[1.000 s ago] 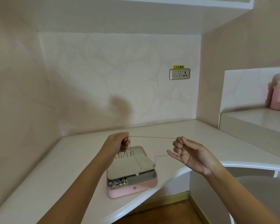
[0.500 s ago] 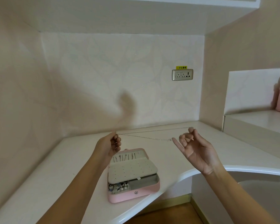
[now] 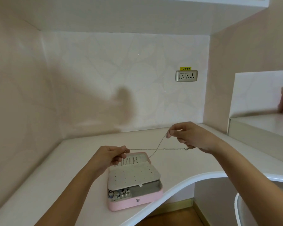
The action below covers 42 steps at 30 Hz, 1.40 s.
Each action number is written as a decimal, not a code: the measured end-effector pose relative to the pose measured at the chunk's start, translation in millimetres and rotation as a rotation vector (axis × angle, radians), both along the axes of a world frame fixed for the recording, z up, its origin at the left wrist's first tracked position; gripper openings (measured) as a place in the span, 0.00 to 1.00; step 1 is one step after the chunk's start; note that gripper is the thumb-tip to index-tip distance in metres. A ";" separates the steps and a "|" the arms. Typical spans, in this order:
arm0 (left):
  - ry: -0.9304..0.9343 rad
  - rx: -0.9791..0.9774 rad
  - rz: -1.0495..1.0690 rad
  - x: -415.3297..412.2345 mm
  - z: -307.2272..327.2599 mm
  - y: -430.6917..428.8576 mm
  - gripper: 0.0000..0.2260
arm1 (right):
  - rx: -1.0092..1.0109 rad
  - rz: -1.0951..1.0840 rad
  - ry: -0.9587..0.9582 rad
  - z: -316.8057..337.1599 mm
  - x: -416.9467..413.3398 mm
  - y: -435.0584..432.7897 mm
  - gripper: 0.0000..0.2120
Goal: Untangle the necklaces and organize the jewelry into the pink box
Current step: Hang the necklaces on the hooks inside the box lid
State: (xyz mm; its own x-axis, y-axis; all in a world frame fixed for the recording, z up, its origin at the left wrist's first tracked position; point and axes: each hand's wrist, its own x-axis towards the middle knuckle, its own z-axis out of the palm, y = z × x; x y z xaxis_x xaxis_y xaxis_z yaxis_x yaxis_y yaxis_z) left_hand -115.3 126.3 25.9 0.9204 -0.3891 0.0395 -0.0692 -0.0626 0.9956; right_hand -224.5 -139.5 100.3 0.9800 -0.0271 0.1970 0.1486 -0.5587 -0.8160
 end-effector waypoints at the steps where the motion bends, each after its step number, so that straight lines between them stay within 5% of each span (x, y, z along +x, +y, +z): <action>1: 0.026 0.025 -0.046 -0.8 0.2 1.8 0.10 | 0.000 0.001 -0.003 4.8 -0.5 0.5 0.12; 5: 0.077 0.230 -0.206 -5.5 -6.1 5.9 0.08 | 0.115 0.091 -0.040 29.2 -5.3 10.4 0.11; 10: -0.091 0.320 -0.419 -22.0 11.6 -9.9 0.21 | -0.139 0.153 -0.051 67.5 -8.3 37.6 0.10; 15: -0.181 -0.053 -0.443 -53.7 48.8 -43.7 0.14 | -0.370 0.198 -0.023 91.5 -13.0 54.5 0.09; 19: -0.003 -0.352 -0.431 -68.3 67.6 -52.9 0.12 | -0.360 0.192 0.022 100.3 -20.1 36.6 0.09; 22: 0.042 -0.380 -0.387 -61.4 67.3 -47.0 0.11 | -0.256 0.277 0.101 100.9 -28.0 7.8 0.11; 28: 0.100 -0.401 -0.351 -49.2 52.3 -38.5 0.10 | 0.261 0.425 0.036 82.2 -22.8 -36.4 0.15; 30: 0.090 -0.374 -0.326 -44.7 48.1 -40.2 0.11 | 0.324 0.390 0.009 77.7 -16.4 -31.4 0.07; 36: -0.008 -0.177 -0.192 -25.6 31.1 -47.3 0.11 | 0.332 0.287 -0.041 81.8 19.6 -4.4 0.08; 42: -0.346 0.510 0.013 4.7 -11.9 -51.6 0.07 | 0.243 0.229 -0.040 86.5 53.5 6.9 0.09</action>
